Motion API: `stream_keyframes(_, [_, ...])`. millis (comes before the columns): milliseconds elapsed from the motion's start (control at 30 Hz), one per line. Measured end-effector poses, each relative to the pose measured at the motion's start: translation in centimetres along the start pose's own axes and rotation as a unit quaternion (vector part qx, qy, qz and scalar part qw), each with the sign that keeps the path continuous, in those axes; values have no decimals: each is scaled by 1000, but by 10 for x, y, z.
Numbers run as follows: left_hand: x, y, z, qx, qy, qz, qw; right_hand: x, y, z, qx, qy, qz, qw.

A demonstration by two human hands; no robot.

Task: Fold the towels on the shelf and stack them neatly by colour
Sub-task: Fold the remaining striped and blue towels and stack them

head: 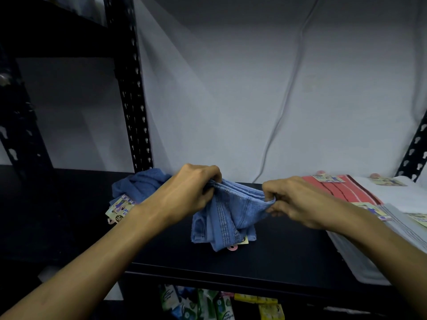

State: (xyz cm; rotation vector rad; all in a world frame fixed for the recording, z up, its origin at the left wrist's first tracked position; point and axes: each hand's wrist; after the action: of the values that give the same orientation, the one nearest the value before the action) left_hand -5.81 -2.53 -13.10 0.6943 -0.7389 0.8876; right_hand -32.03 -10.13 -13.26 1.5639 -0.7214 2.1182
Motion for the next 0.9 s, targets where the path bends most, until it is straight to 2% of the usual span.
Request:
stream_keyframes(233, [1,-4,1,17,0,-4,1000,4,-2,-1,10,17,42,999])
stream_keyframes(367, [4,-6,1,16,0,10,1000,4,1,-1,43,-44,-59,996])
stream_keyframes(500, [1,-5,0,12,-21,7,1000,-4,-3,1,51,-61,-126,989])
stream_keyframes(600, [-1,-8,-3,20,-11,-2,1000,-6,-4,2,41,-56,-102,992])
stream_keyframes(900, [0,-15,-8,14,15,-30,999,0,5,2,8,26,-7,1000])
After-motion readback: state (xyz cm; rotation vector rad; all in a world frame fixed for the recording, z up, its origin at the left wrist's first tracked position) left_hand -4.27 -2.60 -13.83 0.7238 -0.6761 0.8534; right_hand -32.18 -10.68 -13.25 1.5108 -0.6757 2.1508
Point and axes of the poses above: each hand's wrist, its own z-axis towards the middle knuckle, its own x-axis out of the back of the hand, y = z × x, and after that the axes turned 7 degrees about -z, right-handed
